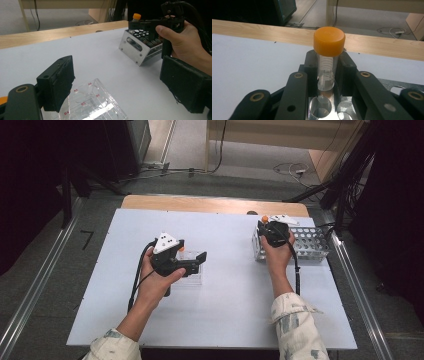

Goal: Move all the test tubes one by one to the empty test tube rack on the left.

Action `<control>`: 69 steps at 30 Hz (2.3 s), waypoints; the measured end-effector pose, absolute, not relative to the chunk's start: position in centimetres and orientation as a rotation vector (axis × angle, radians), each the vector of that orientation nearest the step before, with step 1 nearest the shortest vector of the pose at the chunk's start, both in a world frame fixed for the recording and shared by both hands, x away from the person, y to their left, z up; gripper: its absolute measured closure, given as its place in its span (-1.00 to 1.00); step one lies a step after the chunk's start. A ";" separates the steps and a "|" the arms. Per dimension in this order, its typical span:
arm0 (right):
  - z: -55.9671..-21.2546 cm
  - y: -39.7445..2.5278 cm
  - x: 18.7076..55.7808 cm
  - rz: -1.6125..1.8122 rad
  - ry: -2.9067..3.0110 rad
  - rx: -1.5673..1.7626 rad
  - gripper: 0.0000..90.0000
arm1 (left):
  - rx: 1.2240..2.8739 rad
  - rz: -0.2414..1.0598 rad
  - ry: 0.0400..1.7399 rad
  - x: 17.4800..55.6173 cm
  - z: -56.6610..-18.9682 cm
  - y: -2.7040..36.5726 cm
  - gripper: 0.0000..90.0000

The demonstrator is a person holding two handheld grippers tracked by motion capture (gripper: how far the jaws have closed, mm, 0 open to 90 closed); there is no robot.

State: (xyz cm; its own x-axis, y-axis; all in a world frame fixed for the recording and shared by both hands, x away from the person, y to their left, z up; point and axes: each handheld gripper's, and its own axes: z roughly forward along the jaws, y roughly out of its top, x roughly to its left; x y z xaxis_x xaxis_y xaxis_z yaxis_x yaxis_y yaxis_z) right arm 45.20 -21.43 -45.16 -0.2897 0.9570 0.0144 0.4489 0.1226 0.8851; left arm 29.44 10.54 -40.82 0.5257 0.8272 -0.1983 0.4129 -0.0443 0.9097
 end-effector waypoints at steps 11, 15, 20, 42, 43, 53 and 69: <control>-42.8 -21.7 44.9 1.160 1.789 1.309 0.58 | 1.661 0.474 1.067 29.5 -40.8 10.6 -0.71; -41.5 -21.8 44.6 1.178 1.780 1.288 0.58 | 1.659 0.473 1.067 29.4 -40.8 10.7 -0.71; -39.8 -22.0 44.0 1.197 1.776 1.248 0.58 | 1.666 0.473 1.070 29.5 -40.9 10.7 -0.71; -39.7 -17.4 36.6 1.253 2.021 1.015 0.58 | 1.721 0.496 1.026 29.8 -39.8 9.0 -0.66; -40.2 -17.0 36.4 1.251 2.036 1.009 0.58 | 1.721 0.493 1.023 29.9 -39.7 8.8 -0.66; -42.5 -14.8 35.1 1.287 2.151 0.985 0.58 | 1.689 0.457 1.052 31.7 -40.2 7.2 -0.51; -43.4 -13.2 33.5 1.328 2.227 0.929 0.58 | 1.717 0.462 0.997 32.1 -40.6 4.6 -0.16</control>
